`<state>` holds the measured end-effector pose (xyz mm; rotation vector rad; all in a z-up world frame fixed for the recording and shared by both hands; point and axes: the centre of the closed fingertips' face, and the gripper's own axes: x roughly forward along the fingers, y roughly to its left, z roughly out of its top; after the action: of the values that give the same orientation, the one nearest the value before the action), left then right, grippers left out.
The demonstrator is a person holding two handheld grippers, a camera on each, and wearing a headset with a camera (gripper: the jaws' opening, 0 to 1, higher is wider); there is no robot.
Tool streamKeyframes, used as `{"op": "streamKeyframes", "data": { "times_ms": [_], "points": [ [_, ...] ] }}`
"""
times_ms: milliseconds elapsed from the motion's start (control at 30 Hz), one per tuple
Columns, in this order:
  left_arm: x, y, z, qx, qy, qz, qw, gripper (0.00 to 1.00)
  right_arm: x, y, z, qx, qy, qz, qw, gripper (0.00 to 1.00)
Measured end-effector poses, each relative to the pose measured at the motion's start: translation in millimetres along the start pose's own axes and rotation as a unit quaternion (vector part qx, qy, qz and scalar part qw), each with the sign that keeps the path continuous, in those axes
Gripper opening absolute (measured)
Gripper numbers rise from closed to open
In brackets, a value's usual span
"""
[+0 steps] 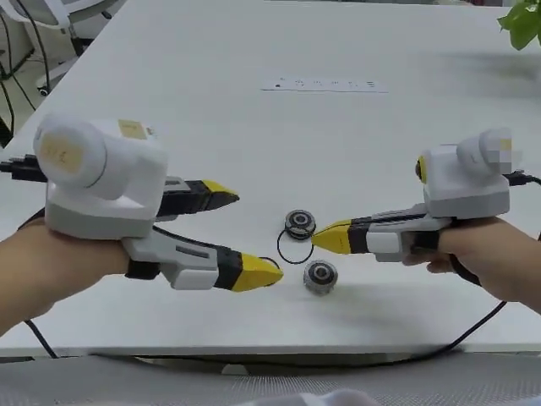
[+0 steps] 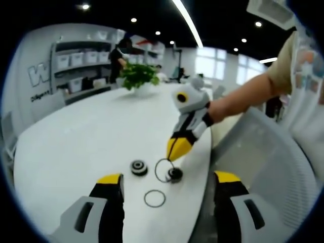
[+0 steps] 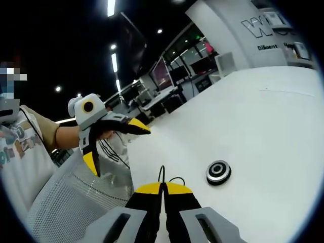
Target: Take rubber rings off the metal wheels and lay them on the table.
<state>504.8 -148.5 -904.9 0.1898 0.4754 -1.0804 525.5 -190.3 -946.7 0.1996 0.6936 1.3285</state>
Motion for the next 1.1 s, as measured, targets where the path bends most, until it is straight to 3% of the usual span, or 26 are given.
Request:
{"op": "streamKeyframes", "data": {
  "times_ms": [333, 633, 1100],
  "points": [
    [-13.6, 1.6, -14.4, -0.005, 0.006, 0.013, 0.9999, 0.85, 15.6, -1.8, -2.0, -0.011, 0.022, 0.003, 0.9997, 0.0],
    [-26.4, 9.1, -17.3, -0.02, 0.0, 0.03, 0.9994, 0.92, 31.0, -3.1, -9.1, -0.014, 0.047, 0.011, 0.9987, 0.0],
    [-30.8, 9.7, -23.0, -0.034, -0.002, 0.034, 0.9988, 0.94, 49.8, -8.0, -23.6, -0.014, 0.085, 0.013, 0.9962, 0.0]
  ]
}}
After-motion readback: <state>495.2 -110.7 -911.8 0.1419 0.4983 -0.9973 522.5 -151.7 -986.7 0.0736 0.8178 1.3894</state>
